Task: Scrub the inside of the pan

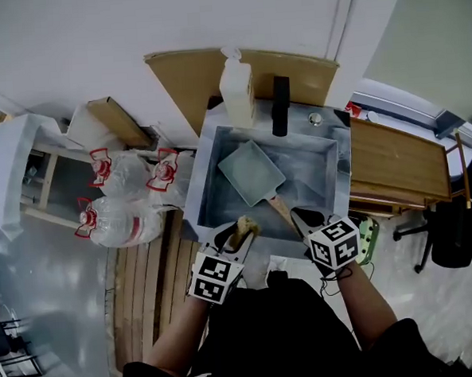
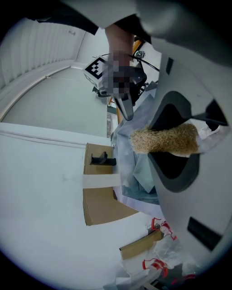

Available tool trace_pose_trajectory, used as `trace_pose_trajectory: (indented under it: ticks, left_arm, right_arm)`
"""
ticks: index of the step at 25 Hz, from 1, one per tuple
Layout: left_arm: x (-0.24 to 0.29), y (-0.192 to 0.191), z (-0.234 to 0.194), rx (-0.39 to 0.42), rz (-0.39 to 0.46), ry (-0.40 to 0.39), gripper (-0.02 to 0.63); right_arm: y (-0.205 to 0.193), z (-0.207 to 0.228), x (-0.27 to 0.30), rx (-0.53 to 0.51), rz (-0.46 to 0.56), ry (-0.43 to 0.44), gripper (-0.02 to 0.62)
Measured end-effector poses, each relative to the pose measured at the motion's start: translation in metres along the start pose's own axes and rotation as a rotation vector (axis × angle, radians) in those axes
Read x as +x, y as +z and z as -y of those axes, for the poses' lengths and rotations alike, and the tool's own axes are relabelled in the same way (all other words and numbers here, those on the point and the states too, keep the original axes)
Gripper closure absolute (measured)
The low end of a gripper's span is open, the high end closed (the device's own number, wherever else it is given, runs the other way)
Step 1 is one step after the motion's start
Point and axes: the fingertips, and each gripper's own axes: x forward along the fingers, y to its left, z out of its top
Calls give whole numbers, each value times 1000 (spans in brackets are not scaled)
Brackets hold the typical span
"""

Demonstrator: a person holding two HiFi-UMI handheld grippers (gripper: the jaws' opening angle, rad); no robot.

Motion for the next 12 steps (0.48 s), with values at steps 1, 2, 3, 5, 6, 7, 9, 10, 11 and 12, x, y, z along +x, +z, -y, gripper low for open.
trace_pose_trajectory:
  ticks: [1,2,3,5,6,7,9,10,11,12]
  left_arm:
    - [-6,-4,2,3,2,-11,462]
    - [-12,-8,4,8,3,-23,463]
    - [-18,-12,7,14,3,-36,462]
    - [-30,-19,13,30,7,-67,462]
    - [-38,-22,16,40,11,-81,463]
    - [-45,-25,18,51,17,-94,463]
    - [-61,-32,21,68,33,-114,463]
    - [-69,-35,22,74,41,-122,463]
    - [-77,-39,23,78,48,-129,462]
    - [-86,-42,25,80,55,-136,463]
  right_arm:
    - [-2,-5,-1,5,6,-7,586]
    - [-4,-11,-3,11,16,-13,586]
    - [-5,-18,-4,20,28,-17,586]
    - [-8,-33,-7,41,55,-27,586]
    - [-10,-41,-8,50,67,-34,586]
    - [-12,-49,-9,58,77,-43,586]
    - [-19,-67,-12,68,93,-65,586]
    - [-23,-75,-14,72,100,-75,586]
    - [-27,-84,-16,76,106,-86,586]
    - [-30,-93,-19,79,111,-95,586]
